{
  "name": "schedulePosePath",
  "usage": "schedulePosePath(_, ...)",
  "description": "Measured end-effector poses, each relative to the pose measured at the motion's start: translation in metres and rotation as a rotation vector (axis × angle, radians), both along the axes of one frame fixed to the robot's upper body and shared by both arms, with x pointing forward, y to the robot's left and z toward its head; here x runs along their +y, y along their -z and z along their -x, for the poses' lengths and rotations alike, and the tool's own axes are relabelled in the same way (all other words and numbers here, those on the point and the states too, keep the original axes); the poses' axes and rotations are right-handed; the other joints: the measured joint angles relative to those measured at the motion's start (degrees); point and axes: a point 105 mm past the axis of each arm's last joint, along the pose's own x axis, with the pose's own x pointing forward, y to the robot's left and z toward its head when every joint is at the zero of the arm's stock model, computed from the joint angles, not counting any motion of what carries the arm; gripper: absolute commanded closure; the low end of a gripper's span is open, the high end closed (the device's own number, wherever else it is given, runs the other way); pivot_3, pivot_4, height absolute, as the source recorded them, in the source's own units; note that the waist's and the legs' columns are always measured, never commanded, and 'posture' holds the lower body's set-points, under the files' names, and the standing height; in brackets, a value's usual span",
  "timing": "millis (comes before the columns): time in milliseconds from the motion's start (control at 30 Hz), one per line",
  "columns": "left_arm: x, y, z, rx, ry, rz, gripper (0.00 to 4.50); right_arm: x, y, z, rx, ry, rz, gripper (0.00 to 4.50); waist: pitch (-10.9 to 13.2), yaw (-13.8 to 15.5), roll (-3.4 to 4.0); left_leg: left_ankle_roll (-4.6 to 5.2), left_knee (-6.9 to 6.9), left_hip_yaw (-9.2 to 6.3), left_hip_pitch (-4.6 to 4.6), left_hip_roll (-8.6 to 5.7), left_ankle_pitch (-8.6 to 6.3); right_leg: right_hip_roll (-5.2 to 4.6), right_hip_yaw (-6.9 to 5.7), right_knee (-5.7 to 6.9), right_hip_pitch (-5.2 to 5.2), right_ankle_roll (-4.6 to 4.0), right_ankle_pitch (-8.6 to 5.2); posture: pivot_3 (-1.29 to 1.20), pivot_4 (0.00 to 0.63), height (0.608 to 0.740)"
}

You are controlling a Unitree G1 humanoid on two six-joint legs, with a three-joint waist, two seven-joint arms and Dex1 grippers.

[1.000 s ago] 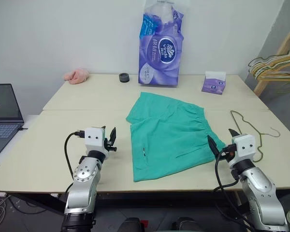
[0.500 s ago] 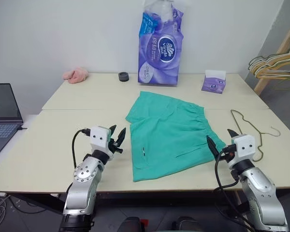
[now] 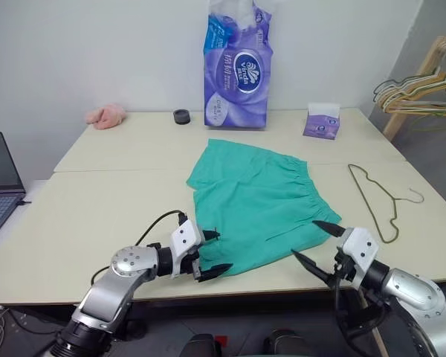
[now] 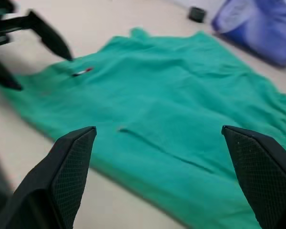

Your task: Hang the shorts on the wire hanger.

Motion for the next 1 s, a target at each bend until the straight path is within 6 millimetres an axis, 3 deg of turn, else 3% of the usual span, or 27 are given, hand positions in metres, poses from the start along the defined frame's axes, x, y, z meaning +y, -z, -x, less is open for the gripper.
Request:
schedulePosePath(133,0.002,0.001,-0.008,-0.019,0.028,-0.057,0.03,0.004,-0.005,0.004,0.004,-0.058,0.029,0.00,0.3,-0.1,-0.15,0.00,0.00,0.03,-0.12,0.00,-0.01,0.00,0.03,-0.05,-0.11,0.04,0.02,-0.05,0.037,0.740)
schedulePosePath(300,-0.002,0.018,-0.004,-0.009,0.072,-0.109,0.03,0.010,-0.009,0.002,-0.014,-0.064,0.015,0.00,0.5,-0.7,-0.33,0.03,-0.01,0.03,-0.23,0.00,-0.08,-0.04,0.04,-0.07,-0.19,0.39,0.20,-0.06,0.044,0.740)
schedulePosePath(733,-0.001,0.022,0.013,0.037,0.177,-0.130,0.03,0.010,-0.004,0.007,-0.005,-0.067,0.016,0.00,0.6,-1.3,-0.24,0.04,0.00,0.05,-0.20,0.02,-0.10,-0.07,0.04,-0.08,-0.19,0.14,0.04,-0.07,0.046,0.740)
schedulePosePath(833,-0.004,0.023,0.010,-0.002,0.213,-0.151,0.60,0.010,-0.004,0.007,-0.007,-0.066,0.018,0.00,0.6,-1.3,-0.22,0.04,0.02,0.07,-0.15,0.01,-0.10,-0.07,0.07,-0.09,-0.13,0.15,0.05,-0.08,0.047,0.740)
schedulePosePath(1000,-0.011,0.026,0.008,-0.076,0.243,-0.154,1.99,0.009,-0.003,0.007,-0.008,-0.065,0.025,0.00,0.6,-1.0,-0.16,0.06,0.08,0.05,0.09,0.01,-0.09,-0.12,0.06,-0.15,-0.07,0.17,0.06,-0.08,0.047,0.740)
